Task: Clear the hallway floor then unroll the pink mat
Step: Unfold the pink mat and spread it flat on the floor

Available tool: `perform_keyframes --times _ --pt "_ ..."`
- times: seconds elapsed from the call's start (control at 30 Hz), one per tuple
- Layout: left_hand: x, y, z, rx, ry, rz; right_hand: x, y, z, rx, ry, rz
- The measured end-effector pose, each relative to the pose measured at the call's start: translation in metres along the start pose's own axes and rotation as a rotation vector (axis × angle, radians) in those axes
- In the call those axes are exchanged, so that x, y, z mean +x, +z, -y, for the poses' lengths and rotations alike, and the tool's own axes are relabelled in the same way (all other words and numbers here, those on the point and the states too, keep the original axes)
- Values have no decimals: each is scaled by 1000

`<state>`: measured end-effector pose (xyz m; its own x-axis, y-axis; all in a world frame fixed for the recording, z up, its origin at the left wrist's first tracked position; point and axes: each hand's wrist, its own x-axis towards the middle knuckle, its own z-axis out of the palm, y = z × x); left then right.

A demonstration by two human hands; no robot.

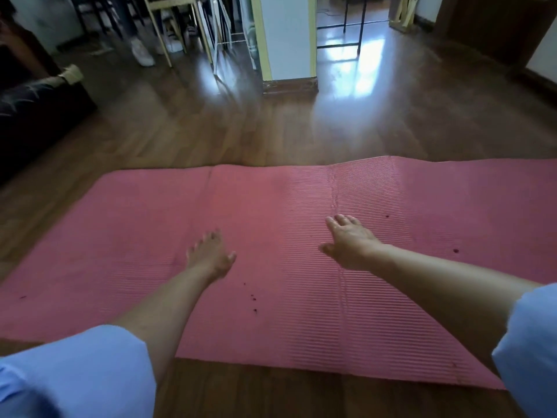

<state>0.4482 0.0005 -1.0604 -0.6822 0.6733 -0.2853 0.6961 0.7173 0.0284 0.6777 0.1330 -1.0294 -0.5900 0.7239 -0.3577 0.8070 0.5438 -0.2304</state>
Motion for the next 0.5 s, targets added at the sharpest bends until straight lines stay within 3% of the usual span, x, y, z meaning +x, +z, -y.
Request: perform_keyframes --times 0.17,0.5 --pt "2 -26 12 -63 -54 -44 -5 -1 44 -42 -67 -31" --pt "-6 -97 -34 -141 75 -203 -8 -52 61 53 2 -133"
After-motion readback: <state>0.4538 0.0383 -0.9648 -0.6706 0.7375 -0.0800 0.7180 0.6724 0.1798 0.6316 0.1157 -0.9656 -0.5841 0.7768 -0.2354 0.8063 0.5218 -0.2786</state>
